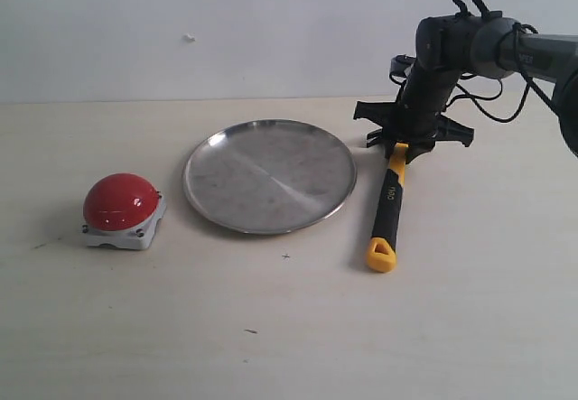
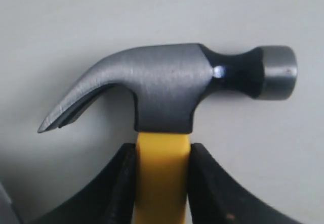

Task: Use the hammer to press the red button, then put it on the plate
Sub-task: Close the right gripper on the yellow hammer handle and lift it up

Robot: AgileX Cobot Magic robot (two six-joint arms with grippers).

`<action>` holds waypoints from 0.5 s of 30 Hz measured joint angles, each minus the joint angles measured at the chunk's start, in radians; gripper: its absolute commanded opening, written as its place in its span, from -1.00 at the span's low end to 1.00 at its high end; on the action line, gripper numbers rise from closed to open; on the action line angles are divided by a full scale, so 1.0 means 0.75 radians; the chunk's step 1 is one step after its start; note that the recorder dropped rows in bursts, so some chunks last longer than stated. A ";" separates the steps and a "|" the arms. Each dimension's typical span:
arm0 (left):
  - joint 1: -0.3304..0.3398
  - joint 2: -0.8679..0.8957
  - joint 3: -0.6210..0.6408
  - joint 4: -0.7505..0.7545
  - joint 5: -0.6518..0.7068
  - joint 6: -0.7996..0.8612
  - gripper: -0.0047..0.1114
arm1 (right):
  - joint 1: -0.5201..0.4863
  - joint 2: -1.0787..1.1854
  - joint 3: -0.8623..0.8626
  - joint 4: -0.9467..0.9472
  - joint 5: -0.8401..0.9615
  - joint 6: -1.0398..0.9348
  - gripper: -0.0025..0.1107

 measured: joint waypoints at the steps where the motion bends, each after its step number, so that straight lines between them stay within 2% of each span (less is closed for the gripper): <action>1: 0.000 0.000 0.000 0.000 0.000 0.000 -0.92 | 0.000 0.000 0.000 0.002 -0.002 -0.005 -0.96; 9: 0.000 0.000 0.000 0.000 0.000 0.000 -0.92 | 0.000 -0.041 0.016 0.011 0.023 -0.124 -0.96; 15: 0.000 0.000 0.000 0.000 0.000 0.000 -0.92 | 0.000 -0.193 0.022 0.011 0.061 -0.199 -0.96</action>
